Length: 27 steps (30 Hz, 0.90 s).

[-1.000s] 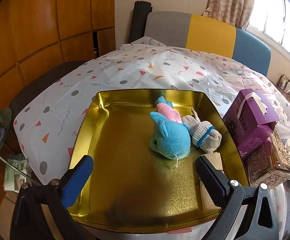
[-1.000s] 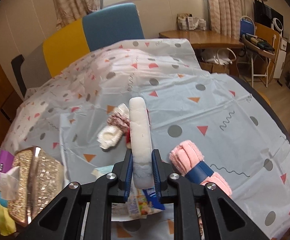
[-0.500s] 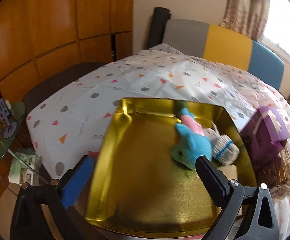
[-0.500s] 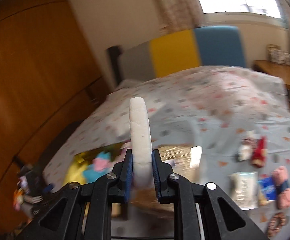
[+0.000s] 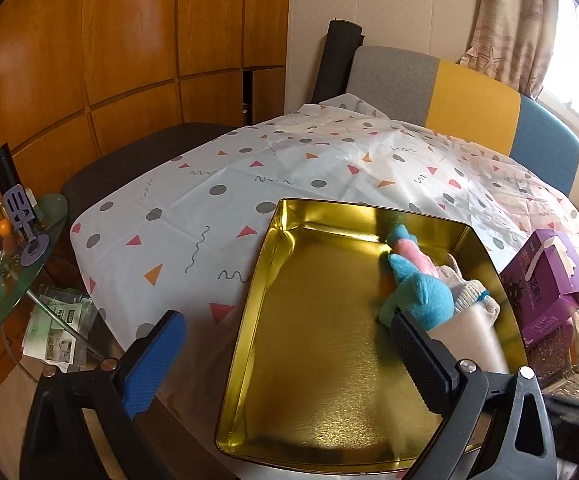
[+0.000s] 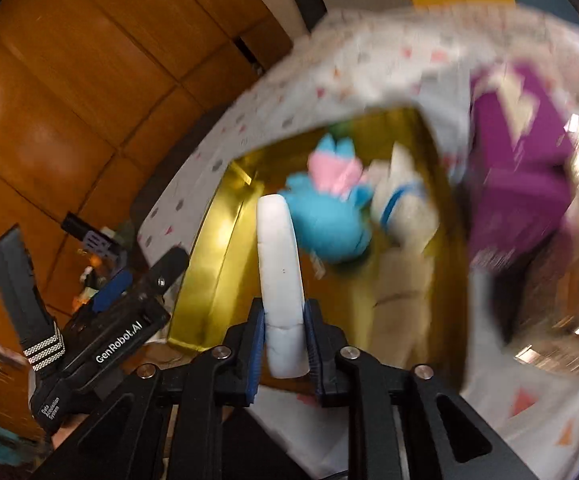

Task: Organize soft objects
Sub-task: 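Carry the white foam bar into the gold tray and open the right gripper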

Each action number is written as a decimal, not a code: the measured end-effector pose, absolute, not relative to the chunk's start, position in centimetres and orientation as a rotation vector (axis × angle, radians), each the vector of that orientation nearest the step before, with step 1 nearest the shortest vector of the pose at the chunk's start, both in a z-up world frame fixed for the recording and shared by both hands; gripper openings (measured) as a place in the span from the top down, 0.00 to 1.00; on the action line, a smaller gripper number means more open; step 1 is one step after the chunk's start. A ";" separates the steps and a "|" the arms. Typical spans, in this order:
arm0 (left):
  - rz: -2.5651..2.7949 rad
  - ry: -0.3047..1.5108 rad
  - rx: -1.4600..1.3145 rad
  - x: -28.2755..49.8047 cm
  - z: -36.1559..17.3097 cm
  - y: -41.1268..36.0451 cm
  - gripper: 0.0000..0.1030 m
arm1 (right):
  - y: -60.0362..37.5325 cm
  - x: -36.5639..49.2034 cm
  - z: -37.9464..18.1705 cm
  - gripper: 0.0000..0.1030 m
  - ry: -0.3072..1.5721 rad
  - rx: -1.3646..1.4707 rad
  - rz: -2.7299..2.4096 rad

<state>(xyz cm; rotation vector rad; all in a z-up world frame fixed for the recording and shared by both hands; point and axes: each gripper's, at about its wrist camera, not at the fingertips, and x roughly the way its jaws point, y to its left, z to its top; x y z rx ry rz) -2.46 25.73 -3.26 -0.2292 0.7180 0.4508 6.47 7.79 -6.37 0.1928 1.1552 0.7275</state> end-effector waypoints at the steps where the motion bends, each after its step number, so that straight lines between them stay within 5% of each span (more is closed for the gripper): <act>1: 0.445 0.719 -0.222 -2.5 -3.3 25.6 0.00 | 7.9 6.2 -6.9 0.77 1.168 0.188 0.723; 4: 0.436 0.714 -0.189 -2.4 -3.2 24.9 0.00 | 7.7 5.3 -7.4 0.64 1.182 0.170 0.713; 13: 0.385 0.722 -0.193 -2.4 -3.0 23.8 0.00 | 5.0 3.9 -4.4 0.50 1.010 0.039 0.616; 27: 0.351 0.719 -0.159 -2.3 -2.6 22.4 0.00 | -2.0 3.7 0.3 0.49 0.780 -0.034 0.457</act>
